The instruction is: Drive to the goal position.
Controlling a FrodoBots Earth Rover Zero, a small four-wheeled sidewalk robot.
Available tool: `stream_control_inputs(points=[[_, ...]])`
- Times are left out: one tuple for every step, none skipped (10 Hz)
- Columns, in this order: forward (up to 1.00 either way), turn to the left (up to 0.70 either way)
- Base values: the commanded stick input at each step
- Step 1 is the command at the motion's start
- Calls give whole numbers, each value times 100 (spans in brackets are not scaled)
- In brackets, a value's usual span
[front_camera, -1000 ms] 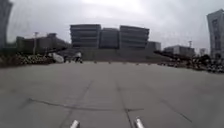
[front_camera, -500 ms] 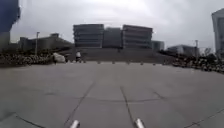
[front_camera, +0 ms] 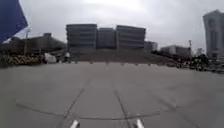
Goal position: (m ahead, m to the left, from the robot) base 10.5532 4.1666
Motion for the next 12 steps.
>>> stream_control_inputs(points=[[100, 6], [100, 6], [100, 6], [100, 6], [100, 6], [100, 6], [100, 6], [100, 6], [100, 6], [100, 6], [100, 6], [100, 6]])
